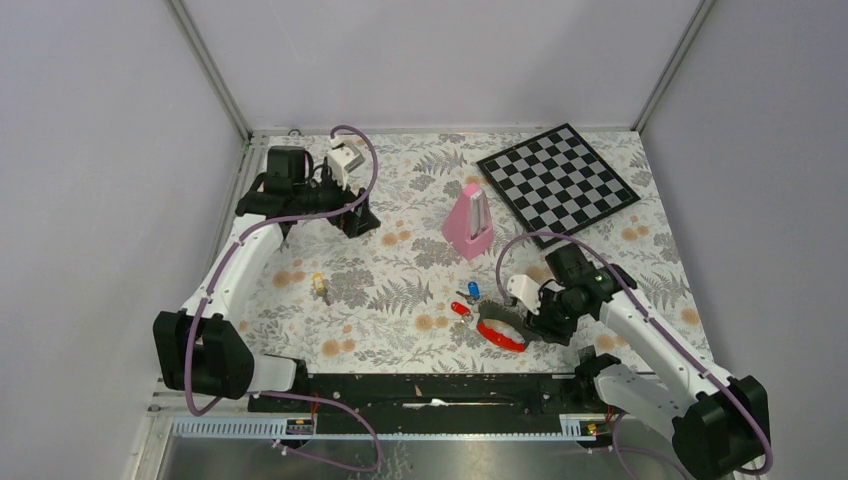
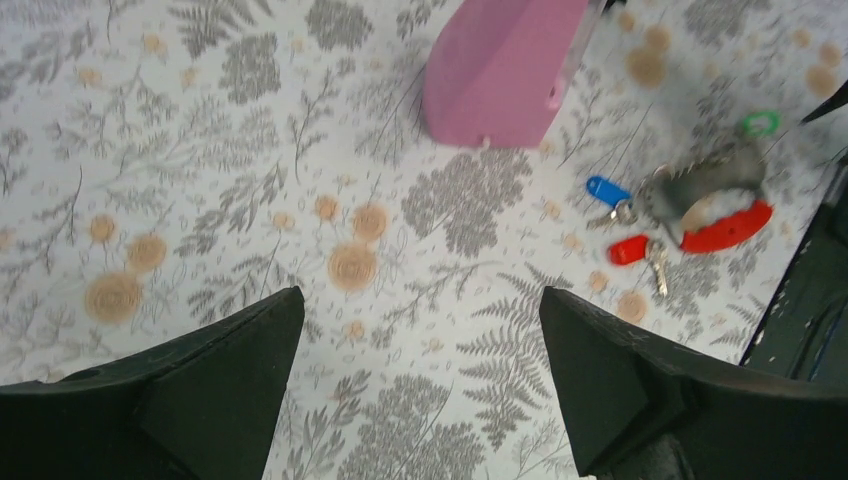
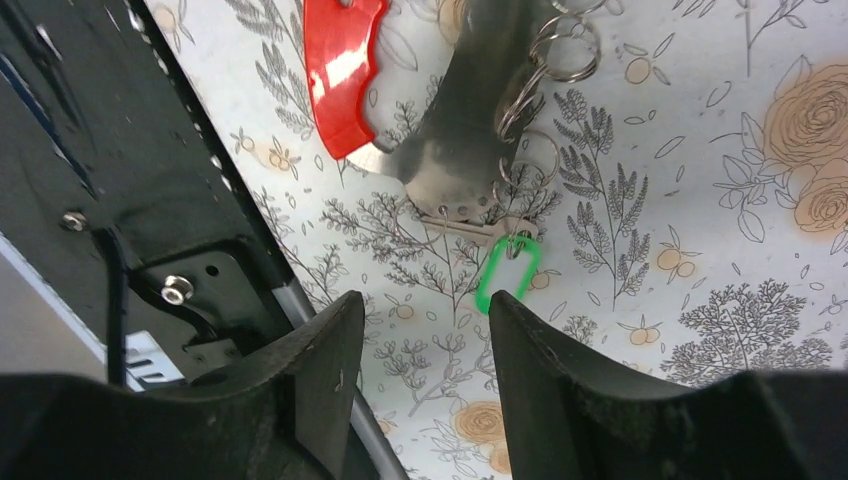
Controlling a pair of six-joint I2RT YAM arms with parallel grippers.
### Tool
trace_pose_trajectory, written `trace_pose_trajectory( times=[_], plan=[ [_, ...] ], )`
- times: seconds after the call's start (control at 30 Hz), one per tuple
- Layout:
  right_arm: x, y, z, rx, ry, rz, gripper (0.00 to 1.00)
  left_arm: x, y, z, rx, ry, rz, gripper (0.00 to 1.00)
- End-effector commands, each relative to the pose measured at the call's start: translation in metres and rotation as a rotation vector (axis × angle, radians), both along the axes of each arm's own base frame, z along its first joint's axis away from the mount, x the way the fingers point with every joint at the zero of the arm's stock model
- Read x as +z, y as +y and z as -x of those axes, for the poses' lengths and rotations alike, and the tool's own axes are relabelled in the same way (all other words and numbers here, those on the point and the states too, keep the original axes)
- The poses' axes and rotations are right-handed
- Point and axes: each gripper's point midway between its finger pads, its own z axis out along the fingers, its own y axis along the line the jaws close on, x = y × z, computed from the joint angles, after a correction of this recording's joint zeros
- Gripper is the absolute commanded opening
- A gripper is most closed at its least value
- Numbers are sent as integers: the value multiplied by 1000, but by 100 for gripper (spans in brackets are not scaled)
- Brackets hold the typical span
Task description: Put the keys on the keyring
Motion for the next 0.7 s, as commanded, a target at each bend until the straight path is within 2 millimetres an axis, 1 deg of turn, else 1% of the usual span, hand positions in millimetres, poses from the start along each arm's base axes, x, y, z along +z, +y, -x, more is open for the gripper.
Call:
trace_pose_trajectory(
  times=[0.0, 0.07, 0.13, 0.23, 0.4, 0.67],
  plan=[
    [-16, -21, 6, 156, -37, 124, 56, -23, 17, 16, -31, 31, -143, 99],
    [-24, -21, 7, 199, -49, 141, 56, -31, 17, 17, -32, 53, -150, 99],
    [-26, -14, 5, 242, -65, 133, 56, -38, 19, 16, -27, 74, -164, 99],
    [-32, -7, 1, 286, -87, 139, 55, -43, 21, 14, -22, 94, -180, 99],
    [-37, 1, -5, 326, -128, 129, 54, -42, 21, 14, -21, 104, -176, 99],
    [-43, 7, -6, 357, -131, 122, 52, -39, 20, 12, -18, 98, -172, 99]
  ],
)
